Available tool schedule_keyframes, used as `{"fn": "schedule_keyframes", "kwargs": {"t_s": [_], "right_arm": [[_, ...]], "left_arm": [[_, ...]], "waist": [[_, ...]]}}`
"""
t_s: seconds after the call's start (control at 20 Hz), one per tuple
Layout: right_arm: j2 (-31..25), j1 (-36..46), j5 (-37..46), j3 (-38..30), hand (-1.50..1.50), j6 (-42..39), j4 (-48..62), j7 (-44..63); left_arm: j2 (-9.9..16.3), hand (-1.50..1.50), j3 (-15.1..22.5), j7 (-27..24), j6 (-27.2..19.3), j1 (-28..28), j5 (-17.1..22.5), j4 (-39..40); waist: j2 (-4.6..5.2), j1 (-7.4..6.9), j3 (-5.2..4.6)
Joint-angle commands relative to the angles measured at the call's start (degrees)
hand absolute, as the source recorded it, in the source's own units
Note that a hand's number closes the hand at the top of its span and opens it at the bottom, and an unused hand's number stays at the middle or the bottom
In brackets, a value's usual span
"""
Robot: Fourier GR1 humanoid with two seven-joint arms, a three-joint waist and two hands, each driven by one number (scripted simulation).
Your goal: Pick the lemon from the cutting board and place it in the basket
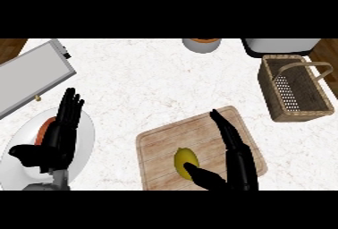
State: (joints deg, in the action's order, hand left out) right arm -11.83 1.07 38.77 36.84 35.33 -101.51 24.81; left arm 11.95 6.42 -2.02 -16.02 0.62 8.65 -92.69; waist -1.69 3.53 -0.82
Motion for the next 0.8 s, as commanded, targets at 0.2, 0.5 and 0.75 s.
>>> {"fn": "schedule_keyframes", "kwargs": {"t_s": [0.2,0.5,0.75], "right_arm": [[-7.54,-1.87,14.72,0.44,-1.5,-19.06,-5.94,22.99],[-3.2,2.85,13.17,5.53,-1.5,-39.93,-19.12,41.09],[5.19,7.29,14.34,9.12,-1.5,-52.25,-25.62,54.78]], "left_arm": [[0.34,0.0,-0.5,0.05,0.46,-0.75,0.66,-1.23],[-0.1,0.0,0.71,0.49,0.92,-0.32,0.45,-2.05],[-0.66,0.0,2.04,1.33,0.72,0.89,-0.46,-2.69]], "waist": [[0.07,0.37,-0.35],[0.69,-2.28,0.07],[1.06,-2.82,0.33]]}}
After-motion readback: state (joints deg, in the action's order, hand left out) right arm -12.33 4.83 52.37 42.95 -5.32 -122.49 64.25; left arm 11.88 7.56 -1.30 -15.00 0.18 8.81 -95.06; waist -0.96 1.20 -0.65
